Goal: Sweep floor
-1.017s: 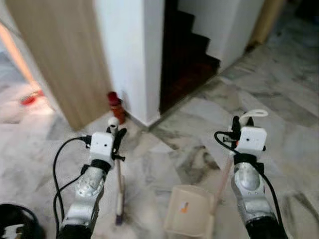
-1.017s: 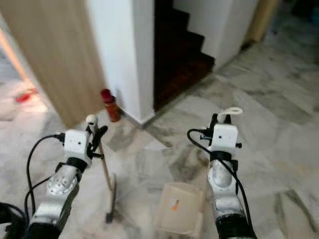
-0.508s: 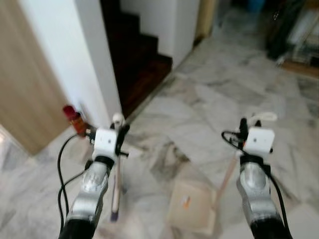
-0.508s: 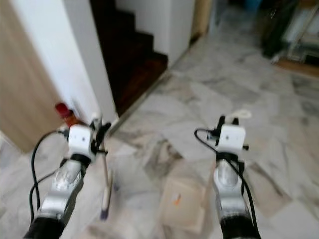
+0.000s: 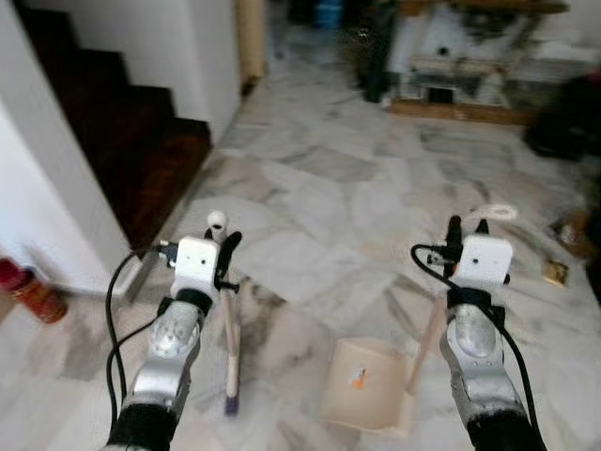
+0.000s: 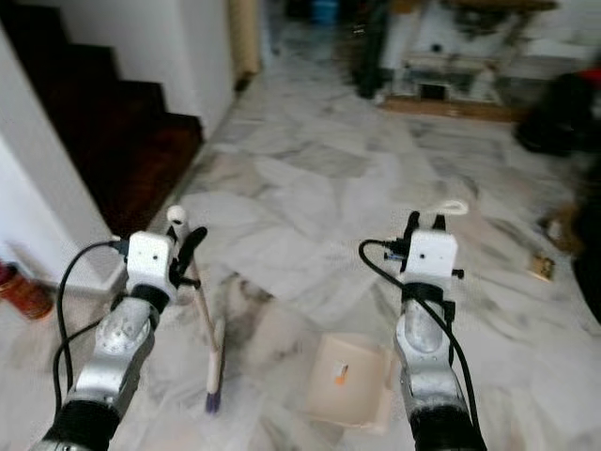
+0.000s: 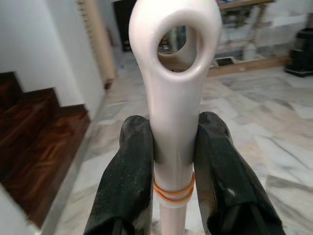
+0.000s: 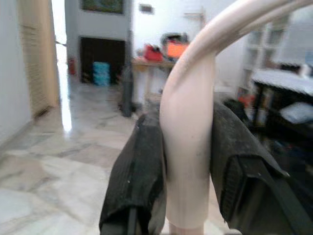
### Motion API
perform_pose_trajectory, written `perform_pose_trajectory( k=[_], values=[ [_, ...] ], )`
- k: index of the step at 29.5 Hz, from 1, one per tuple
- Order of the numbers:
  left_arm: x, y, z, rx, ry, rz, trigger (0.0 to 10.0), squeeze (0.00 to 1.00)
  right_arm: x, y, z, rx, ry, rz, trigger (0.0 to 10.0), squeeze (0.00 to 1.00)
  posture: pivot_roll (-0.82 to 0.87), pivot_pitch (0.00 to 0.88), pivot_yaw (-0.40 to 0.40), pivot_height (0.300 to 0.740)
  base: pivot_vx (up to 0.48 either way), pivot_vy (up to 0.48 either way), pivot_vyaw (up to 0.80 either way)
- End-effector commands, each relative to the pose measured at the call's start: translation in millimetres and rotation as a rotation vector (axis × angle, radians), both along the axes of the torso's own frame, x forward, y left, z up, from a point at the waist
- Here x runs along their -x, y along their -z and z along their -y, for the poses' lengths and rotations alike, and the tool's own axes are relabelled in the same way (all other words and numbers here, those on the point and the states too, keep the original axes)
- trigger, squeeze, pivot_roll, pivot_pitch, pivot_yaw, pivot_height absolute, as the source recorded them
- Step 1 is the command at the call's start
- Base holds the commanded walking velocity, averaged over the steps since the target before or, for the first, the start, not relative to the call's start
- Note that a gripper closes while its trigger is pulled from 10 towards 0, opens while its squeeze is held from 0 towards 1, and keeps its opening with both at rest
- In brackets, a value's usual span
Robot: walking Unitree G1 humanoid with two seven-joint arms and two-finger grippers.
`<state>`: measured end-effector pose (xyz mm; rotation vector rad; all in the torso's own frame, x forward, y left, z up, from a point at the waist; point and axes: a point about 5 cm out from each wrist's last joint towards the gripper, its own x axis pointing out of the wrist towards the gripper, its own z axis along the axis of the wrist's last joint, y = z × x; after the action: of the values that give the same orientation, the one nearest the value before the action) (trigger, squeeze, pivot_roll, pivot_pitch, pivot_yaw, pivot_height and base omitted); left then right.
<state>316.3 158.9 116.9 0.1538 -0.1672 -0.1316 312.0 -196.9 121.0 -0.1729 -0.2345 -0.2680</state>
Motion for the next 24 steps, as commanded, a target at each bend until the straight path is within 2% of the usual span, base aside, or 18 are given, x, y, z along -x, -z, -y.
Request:
perform_pose_trajectory(
  k=[1, 8, 11, 13, 24],
  values=[
    [-2.1, -8, 4.4, 0.0, 0.006, 0.046, 10.0, 0.0, -0.4, -7, 1.5, -0.003, -0.002, 0.029, 10.0, 0.0, -0.08, 0.0, 0.024, 0.74, 0.0, 0.0, -0.8],
    [-3.6, -8, 7.2, 0.02, 0.008, 0.048, 10.0, 0.0, -4.1, -8, 2.5, 0.003, -0.003, 0.023, 10.0, 0.0, -0.09, 0.0, 0.015, 0.74, 0.0, 0.0, -0.8],
    [-3.5, -6, 6.4, 0.034, 0.008, 0.043, 10.0, 0.0, -3.3, -10, 2.6, 0.012, 0.001, 0.032, 10.0, 0.0, -0.14, 0.0, 0.034, 0.74, 0.0, 0.0, -0.8],
    [-3.4, -3, 3.7, 0.07, 0.007, 0.021, 10.0, 0.0, 1.0, -12, 3.3, 0.012, 0.018, 0.059, 10.0, 0.0, -0.17, 0.0, 0.062, 0.74, 0.0, 0.0, 0.0],
    [-9.7, -4, -2.8, 0.064, 0.009, -0.002, 10.0, 0.0, 3.3, -10, -7.4, -0.006, 0.004, 0.063, 10.0, 0.0, -0.19, 0.0, 0.111, 0.74, 0.026, 0.0, 0.0]
  ],
)
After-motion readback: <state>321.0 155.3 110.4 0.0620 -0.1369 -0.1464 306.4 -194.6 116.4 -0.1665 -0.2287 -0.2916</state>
